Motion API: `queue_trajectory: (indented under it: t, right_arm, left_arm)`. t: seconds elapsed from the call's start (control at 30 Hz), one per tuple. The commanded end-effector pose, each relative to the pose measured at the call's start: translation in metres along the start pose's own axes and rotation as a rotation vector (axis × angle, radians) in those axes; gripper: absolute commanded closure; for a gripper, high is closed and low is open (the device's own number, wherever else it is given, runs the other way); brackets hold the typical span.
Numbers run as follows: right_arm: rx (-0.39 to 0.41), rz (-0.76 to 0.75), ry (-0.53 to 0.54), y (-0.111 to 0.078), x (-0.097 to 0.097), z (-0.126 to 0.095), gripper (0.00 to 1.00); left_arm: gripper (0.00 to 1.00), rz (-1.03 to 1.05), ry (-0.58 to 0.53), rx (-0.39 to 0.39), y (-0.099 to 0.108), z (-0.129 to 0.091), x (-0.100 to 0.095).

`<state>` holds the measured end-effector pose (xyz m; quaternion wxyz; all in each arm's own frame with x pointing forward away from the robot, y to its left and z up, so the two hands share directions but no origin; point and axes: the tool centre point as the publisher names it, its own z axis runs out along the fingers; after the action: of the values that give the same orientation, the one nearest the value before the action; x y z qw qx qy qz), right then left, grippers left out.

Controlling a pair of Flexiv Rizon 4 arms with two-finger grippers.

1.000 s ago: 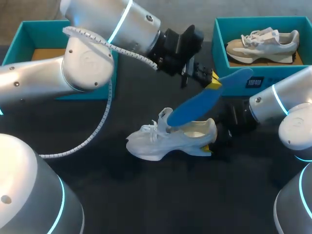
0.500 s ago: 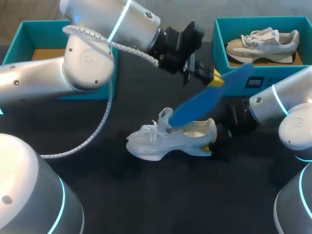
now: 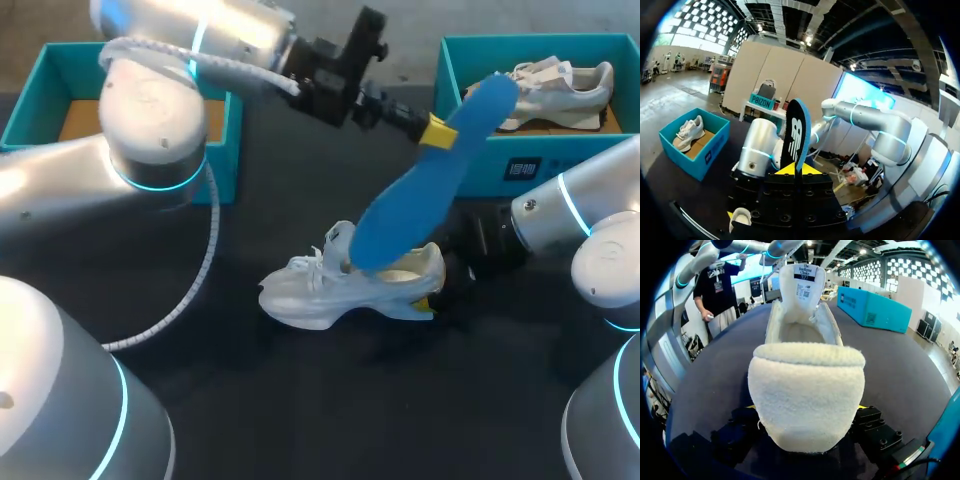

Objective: Take the shoe out of the shoebox, open the shoe tongue, remove and reinsert the insole, then place the shoe into the shoebox

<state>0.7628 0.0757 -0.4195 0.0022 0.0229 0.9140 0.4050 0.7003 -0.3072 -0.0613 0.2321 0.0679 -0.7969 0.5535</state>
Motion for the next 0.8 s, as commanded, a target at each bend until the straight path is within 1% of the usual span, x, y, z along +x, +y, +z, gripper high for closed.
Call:
queue_trajectory:
  t: [0.03, 0.07, 0.23, 0.43, 0.5, 0.57, 0.8]
  right_arm:
    - [0.002, 0.0, -0.001, 0.0, -0.001, 0.002, 1.0]
    - [0.002, 0.0, -0.001, 0.0, -0.001, 0.002, 1.0]
    - [0.002, 0.0, -0.001, 0.0, -0.001, 0.002, 1.0]
    - [0.002, 0.0, -0.001, 0.0, -0.001, 0.002, 1.0]
    - [0.002, 0.0, -0.001, 0.0, -0.001, 0.002, 1.0]
    - [0.002, 0.0, -0.001, 0.0, -0.001, 0.002, 1.0]
    - [0.002, 0.0, -0.001, 0.0, -0.001, 0.002, 1.0]
  left_arm:
    - [1.0, -0.092, 0.047, 0.082, 0.011, -0.023, 0.013]
    - [1.0, -0.117, 0.05, 0.095, 0.011, -0.026, 0.015]
    - [1.0, -0.179, 0.065, 0.221, 0.007, -0.041, 0.027]
    - [1.0, -0.207, 0.06, 0.375, 0.001, -0.059, 0.032]
    - [1.0, -0.21, 0.065, 0.413, 0.0, -0.064, 0.032]
    - [1.0, -0.194, 0.063, 0.441, -0.002, -0.067, 0.033]
    - [1.0, -0.208, 0.121, 0.515, -0.01, -0.071, 0.037]
